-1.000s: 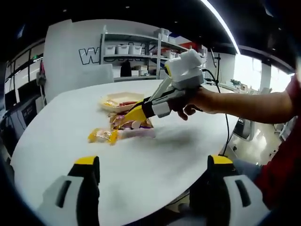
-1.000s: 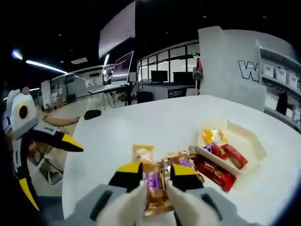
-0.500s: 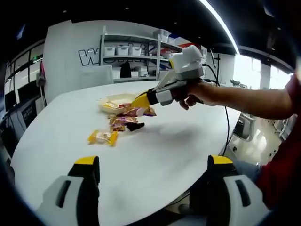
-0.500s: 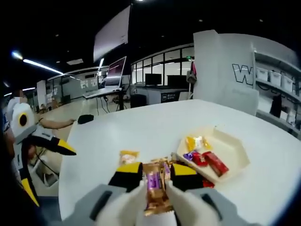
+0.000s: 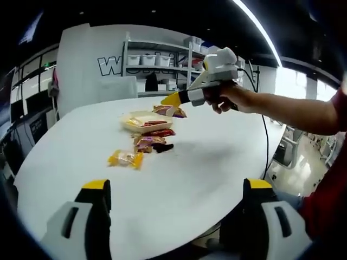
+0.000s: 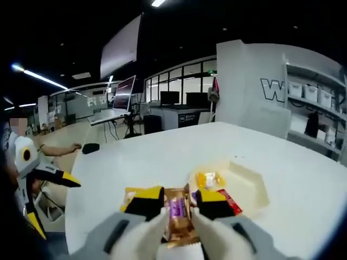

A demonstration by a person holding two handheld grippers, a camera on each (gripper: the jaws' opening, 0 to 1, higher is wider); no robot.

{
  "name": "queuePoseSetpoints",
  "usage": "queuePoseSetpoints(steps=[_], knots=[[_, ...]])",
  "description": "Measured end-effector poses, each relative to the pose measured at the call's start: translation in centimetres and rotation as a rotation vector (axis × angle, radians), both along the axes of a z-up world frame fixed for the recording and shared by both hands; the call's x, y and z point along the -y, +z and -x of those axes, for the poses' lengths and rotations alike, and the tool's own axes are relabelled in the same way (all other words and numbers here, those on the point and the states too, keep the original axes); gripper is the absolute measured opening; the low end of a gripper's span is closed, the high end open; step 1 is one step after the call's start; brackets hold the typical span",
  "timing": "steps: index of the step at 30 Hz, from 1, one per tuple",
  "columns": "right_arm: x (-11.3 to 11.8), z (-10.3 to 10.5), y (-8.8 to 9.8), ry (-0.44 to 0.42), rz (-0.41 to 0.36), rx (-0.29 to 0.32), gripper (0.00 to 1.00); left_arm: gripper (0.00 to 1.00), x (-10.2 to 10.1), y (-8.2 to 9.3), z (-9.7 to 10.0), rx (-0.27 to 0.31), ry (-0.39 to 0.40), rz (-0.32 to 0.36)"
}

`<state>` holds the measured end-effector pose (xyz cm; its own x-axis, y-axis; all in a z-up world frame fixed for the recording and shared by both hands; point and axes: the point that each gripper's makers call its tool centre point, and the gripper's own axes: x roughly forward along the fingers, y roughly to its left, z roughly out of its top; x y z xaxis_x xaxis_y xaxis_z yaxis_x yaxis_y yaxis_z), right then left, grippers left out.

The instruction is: Place the target food into the container with the food tongs after gripping and lifting it, then release it inside without dropping or visibly crushing the food.

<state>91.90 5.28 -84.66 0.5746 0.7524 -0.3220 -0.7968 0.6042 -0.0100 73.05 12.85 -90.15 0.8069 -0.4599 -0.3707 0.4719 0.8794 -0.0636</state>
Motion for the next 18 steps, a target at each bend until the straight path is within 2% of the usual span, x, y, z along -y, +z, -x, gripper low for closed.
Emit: queuePoseSetpoints(steps=[5,18], knots=[[0.5,-1.1,0.8,-0.026,-0.041,-0.019,0.18,0.99,0.3,0.6,-0.1,0.026,-0.003,0.026],[1.7,-3.4,1.3,-0.073,-0.059,-0.034,0.18,0.99,-0.1,0.2,-0.3,0.006,0.007,0.012]])
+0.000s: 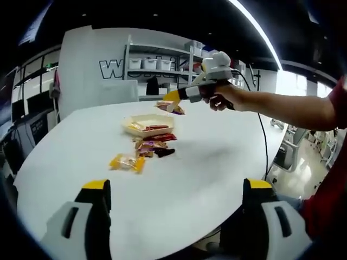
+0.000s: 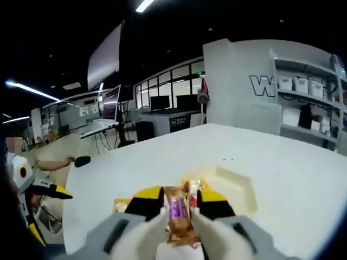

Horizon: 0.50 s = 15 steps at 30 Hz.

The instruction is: Place the target food into the container with the food tongs after gripping and lifting it, then release it inside without dropping or visibly crushing the food.

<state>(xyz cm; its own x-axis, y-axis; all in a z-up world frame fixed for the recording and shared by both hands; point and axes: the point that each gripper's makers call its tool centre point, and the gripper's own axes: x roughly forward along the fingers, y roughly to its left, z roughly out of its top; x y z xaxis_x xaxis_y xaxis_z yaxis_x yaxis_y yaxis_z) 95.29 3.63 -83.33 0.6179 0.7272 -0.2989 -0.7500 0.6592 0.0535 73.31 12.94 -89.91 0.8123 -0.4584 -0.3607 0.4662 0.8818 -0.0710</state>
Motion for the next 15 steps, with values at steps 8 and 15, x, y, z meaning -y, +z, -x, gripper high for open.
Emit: queuePoseSetpoints(steps=[8,15], knots=[[-0.1,-1.4,0.7,-0.013,0.018,0.016,0.18,0.99,-0.4,0.0,0.0,-0.003,0.011,0.000],[0.2,-2.8,1.2,-0.039,0.037,0.044,0.18,0.99,-0.6,-0.2,0.0,-0.009,0.011,-0.009]])
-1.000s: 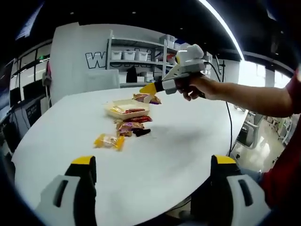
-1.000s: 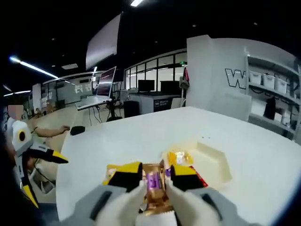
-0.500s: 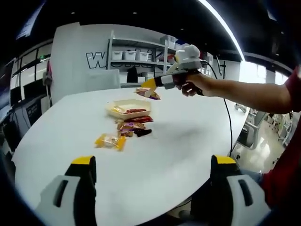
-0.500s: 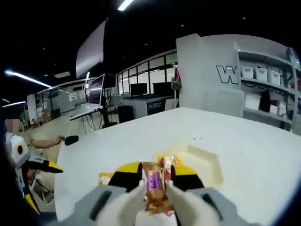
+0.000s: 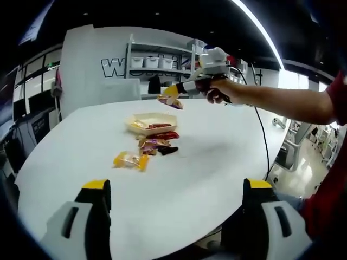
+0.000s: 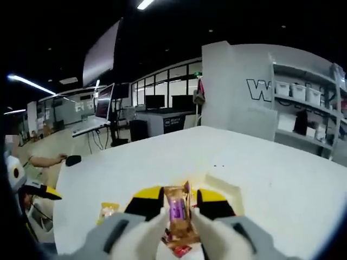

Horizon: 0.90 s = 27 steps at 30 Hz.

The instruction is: Place the target food into the container with the food tongs after gripping and lifting it, then release it inside without dropping or visibly crushing the food.

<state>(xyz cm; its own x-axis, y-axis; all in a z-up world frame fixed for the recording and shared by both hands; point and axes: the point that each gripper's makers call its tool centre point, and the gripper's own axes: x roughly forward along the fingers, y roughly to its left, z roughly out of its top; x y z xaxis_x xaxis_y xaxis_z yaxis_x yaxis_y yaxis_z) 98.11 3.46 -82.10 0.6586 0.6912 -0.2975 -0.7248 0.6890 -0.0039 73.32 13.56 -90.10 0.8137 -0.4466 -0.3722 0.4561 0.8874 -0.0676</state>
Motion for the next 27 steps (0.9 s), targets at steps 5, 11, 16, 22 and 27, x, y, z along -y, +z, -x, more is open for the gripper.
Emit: queuePoseSetpoints(steps=[5,11,16,22,27], knots=[[-0.4,-0.6,0.7,-0.010,0.001,0.022,0.18,0.99,-0.4,-0.3,0.0,-0.009,0.006,-0.016],[-0.9,-1.4,1.5,-0.013,-0.005,0.036,0.18,0.99,-0.8,-0.4,0.2,-0.011,0.015,-0.009],[-1.0,-1.6,1.6,-0.012,-0.002,0.039,0.18,0.99,-1.1,-0.6,0.3,-0.015,0.020,-0.006],[-0.8,-2.7,1.4,-0.017,0.019,0.033,0.19,0.99,-1.2,-0.3,0.2,-0.010,0.023,-0.006],[-0.6,-3.5,1.7,-0.025,0.023,0.033,0.19,0.99,-1.2,-0.4,0.2,-0.012,0.019,-0.015]])
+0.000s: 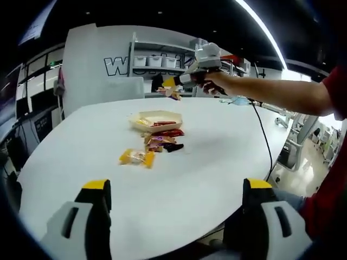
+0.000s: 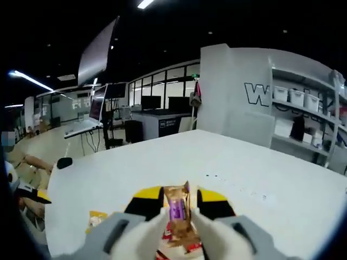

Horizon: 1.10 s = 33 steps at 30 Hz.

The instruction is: Place the target food into the container with the food tongs after gripping and lifting it, then release it inside without dropping or visibly crushing the food.

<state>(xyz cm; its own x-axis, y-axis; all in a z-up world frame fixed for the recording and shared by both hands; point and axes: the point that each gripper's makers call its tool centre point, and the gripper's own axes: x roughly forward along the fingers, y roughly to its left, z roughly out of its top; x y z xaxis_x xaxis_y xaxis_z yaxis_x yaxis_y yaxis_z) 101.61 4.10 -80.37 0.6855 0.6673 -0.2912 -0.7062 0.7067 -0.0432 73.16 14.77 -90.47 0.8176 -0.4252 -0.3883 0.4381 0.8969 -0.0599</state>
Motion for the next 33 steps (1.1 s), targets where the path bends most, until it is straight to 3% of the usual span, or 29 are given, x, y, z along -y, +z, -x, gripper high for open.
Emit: queuePoseSetpoints(steps=[7,14,16,33], knots=[[0.6,-1.8,0.8,-0.025,-0.015,0.000,0.19,0.99,-0.1,0.3,-0.2,0.004,0.000,-0.005],[0.8,-1.7,2.4,-0.052,-0.061,0.023,0.25,0.98,-0.5,0.2,-0.2,-0.001,0.009,-0.012],[0.8,-1.6,2.9,-0.057,-0.063,0.055,0.25,0.98,-0.4,0.1,-0.2,-0.003,0.007,-0.020],[1.5,-0.4,2.6,-0.061,-0.073,0.033,0.23,0.98,0.1,0.5,0.2,0.004,-0.005,-0.024]])
